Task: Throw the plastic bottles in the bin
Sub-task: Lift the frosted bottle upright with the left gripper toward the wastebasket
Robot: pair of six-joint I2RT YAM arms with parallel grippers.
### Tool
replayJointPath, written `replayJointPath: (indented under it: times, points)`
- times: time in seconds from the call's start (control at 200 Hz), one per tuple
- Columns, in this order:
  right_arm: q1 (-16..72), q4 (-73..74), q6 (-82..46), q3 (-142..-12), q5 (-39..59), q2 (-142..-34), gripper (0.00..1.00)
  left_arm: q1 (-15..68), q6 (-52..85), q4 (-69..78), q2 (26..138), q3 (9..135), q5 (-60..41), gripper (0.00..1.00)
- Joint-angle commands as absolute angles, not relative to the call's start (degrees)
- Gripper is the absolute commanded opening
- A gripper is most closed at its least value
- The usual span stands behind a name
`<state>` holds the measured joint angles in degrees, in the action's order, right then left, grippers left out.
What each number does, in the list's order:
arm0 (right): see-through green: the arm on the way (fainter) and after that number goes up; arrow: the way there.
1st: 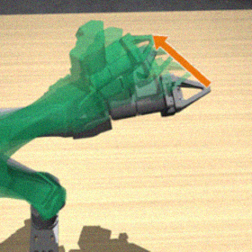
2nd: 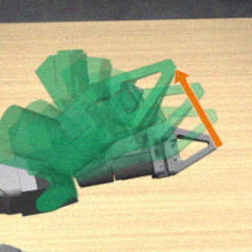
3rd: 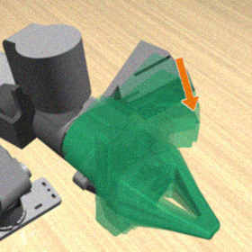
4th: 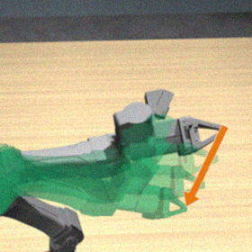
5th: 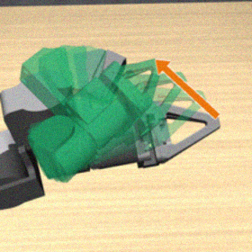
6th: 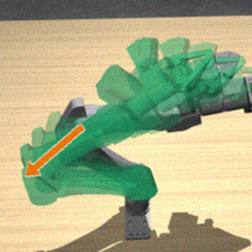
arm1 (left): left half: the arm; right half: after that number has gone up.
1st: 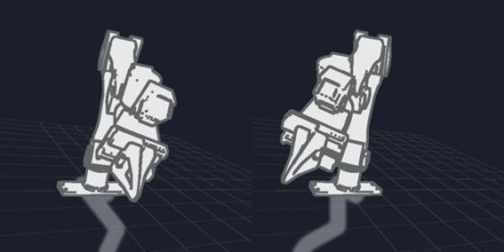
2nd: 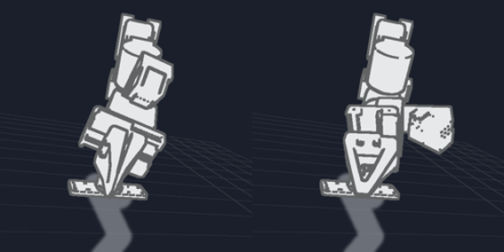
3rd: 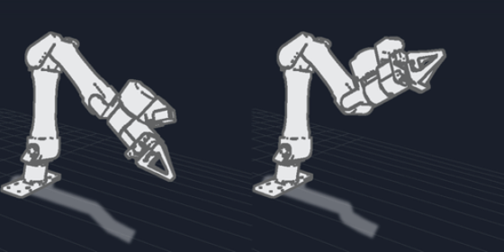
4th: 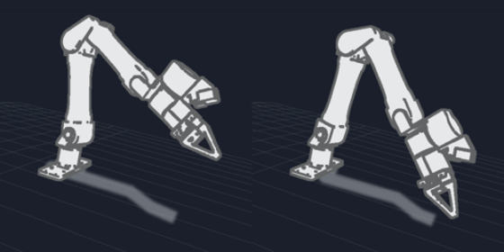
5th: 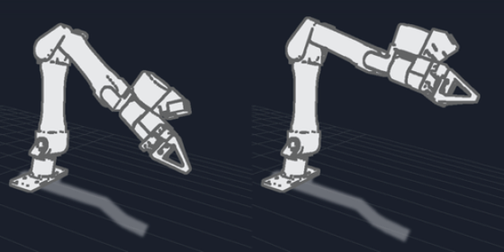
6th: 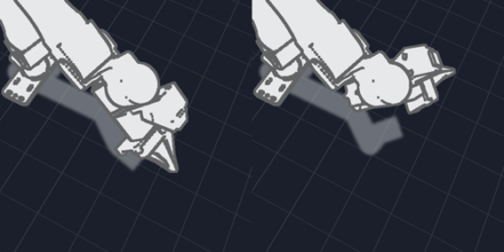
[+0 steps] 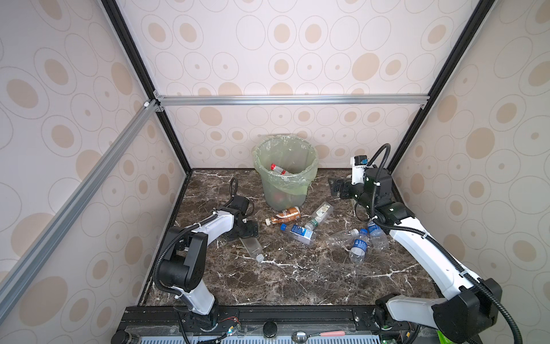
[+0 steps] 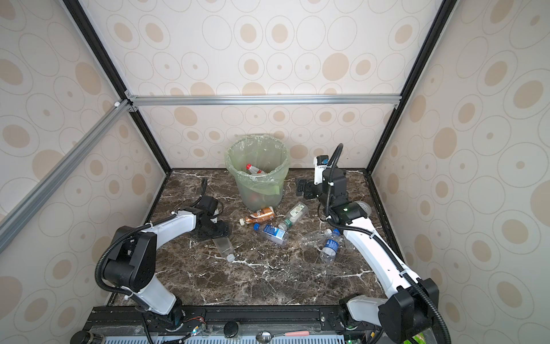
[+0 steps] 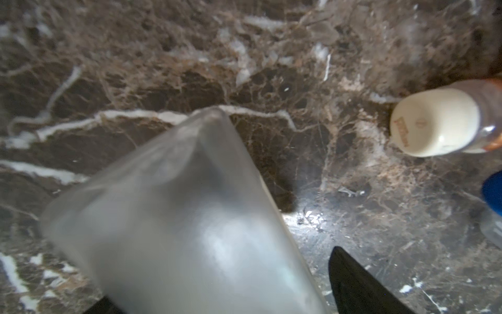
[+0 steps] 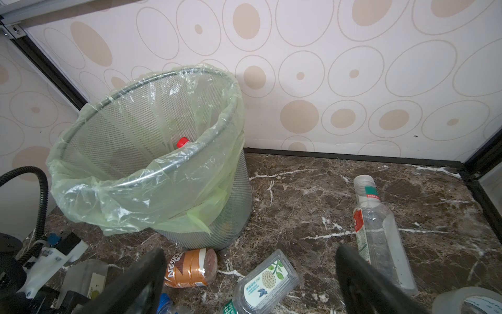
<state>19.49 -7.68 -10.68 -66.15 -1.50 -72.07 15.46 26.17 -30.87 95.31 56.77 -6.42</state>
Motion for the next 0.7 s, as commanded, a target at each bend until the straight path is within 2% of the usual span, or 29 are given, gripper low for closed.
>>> replayJointPath:
  times: [0.0,0.12,0.24,0.39,0.695]
  points:
    - [19.3,-6.81,-10.59,-66.04,-1.86,-72.02,1.0,15.2,24.62,-30.02,95.64,57.67,-2.43,0.85]
    - [19.26,-6.73,-11.03,-66.04,-1.33,-72.41,1.0,15.18,24.44,-28.8,95.23,57.26,-2.16,0.68]
    - [19.33,-6.68,-11.59,-66.14,0.14,-72.77,1.0,15.14,24.58,-27.74,94.68,57.49,-2.12,0.6]
    - [19.33,-7.2,-12.17,-66.97,2.9,-72.31,1.0,15.14,24.57,-27.11,93.13,59.13,-2.67,0.55]
    - [19.37,-6.7,-15.66,-68.94,10.77,-73.38,1.0,15.2,26.38,-25.72,84.29,70.74,0.87,0.56]
